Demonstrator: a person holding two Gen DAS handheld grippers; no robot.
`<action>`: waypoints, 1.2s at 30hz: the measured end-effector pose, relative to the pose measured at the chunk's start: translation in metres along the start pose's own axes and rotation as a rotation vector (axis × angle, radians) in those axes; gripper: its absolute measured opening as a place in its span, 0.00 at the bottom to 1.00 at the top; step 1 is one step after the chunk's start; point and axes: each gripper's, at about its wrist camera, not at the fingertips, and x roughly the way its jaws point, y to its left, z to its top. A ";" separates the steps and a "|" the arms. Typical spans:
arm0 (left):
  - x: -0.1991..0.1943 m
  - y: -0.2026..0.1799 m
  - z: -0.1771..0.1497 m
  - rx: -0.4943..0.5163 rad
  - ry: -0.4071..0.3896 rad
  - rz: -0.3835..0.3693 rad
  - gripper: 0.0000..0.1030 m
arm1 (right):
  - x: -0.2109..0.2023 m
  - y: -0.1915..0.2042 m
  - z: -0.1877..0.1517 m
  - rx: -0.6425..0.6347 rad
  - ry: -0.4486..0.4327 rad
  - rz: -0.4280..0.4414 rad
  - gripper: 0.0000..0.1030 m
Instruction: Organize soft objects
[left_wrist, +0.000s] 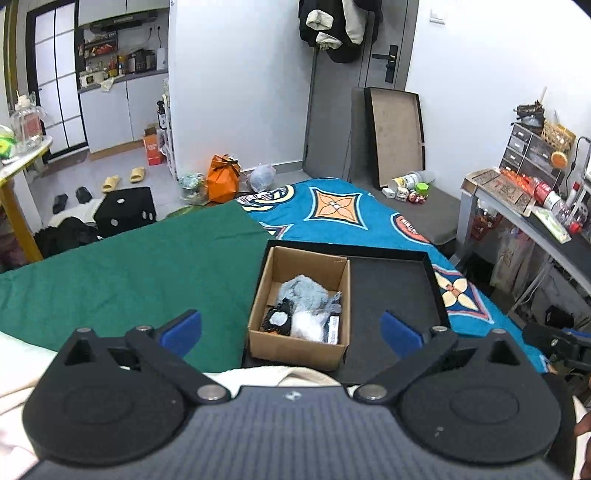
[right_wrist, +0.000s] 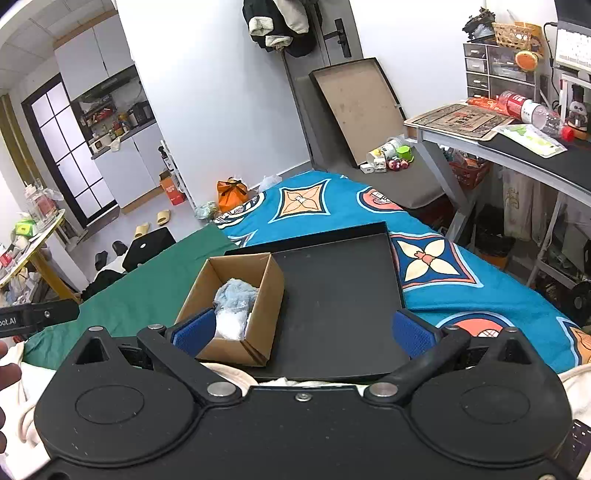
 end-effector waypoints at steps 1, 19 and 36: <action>-0.002 -0.001 -0.001 0.006 -0.002 0.008 1.00 | -0.002 0.001 -0.001 0.000 -0.001 -0.004 1.00; -0.019 -0.019 -0.018 0.077 0.006 0.027 1.00 | -0.020 0.004 -0.007 -0.010 -0.003 -0.002 1.00; -0.022 -0.021 -0.017 0.080 0.019 0.034 1.00 | -0.018 0.003 -0.007 -0.015 0.003 -0.007 1.00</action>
